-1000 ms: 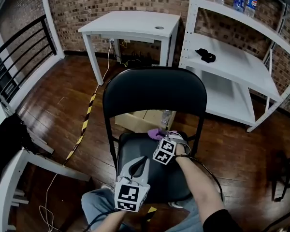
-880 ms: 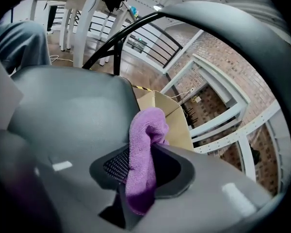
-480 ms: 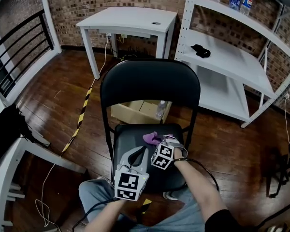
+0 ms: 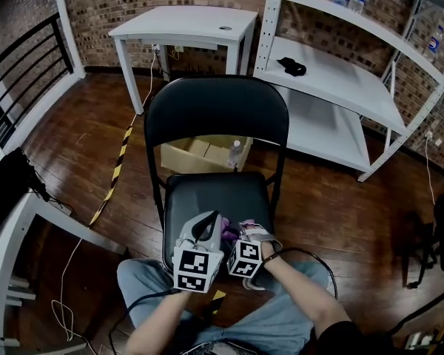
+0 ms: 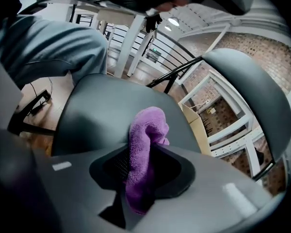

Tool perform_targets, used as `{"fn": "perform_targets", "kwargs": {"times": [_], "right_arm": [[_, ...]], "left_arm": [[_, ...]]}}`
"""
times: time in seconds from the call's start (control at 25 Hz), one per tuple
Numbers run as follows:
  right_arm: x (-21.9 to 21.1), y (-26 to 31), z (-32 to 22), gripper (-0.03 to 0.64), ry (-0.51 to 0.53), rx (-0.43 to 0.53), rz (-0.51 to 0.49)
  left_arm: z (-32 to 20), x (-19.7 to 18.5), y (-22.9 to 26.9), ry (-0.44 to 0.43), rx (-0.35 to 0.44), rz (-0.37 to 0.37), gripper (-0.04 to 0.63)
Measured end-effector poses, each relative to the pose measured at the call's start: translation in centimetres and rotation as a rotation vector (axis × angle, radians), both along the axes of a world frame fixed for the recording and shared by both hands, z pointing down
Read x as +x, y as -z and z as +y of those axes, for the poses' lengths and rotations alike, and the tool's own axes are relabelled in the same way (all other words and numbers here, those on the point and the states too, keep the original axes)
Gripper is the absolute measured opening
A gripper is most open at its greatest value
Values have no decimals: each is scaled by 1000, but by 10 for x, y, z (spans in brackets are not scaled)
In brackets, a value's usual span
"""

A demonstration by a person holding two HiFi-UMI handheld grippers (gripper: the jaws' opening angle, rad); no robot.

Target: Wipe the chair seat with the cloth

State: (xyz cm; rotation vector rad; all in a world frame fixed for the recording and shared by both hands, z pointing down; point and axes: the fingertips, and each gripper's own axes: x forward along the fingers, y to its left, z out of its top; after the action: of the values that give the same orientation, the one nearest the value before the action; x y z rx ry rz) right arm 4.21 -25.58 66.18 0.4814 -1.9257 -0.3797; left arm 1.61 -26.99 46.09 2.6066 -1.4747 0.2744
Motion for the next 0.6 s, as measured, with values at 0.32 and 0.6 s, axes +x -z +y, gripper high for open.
{"fn": "perform_targets", "kwargs": {"times": [0.32,0.6], "right_arm": [[-3,2,69,114,29,-11,-46],[0,0,102,114,52,-8,-54]], "left_arm": [[12,3,2,-2,4,-5,6],[14,7,-2,2,-7,1,5]]}}
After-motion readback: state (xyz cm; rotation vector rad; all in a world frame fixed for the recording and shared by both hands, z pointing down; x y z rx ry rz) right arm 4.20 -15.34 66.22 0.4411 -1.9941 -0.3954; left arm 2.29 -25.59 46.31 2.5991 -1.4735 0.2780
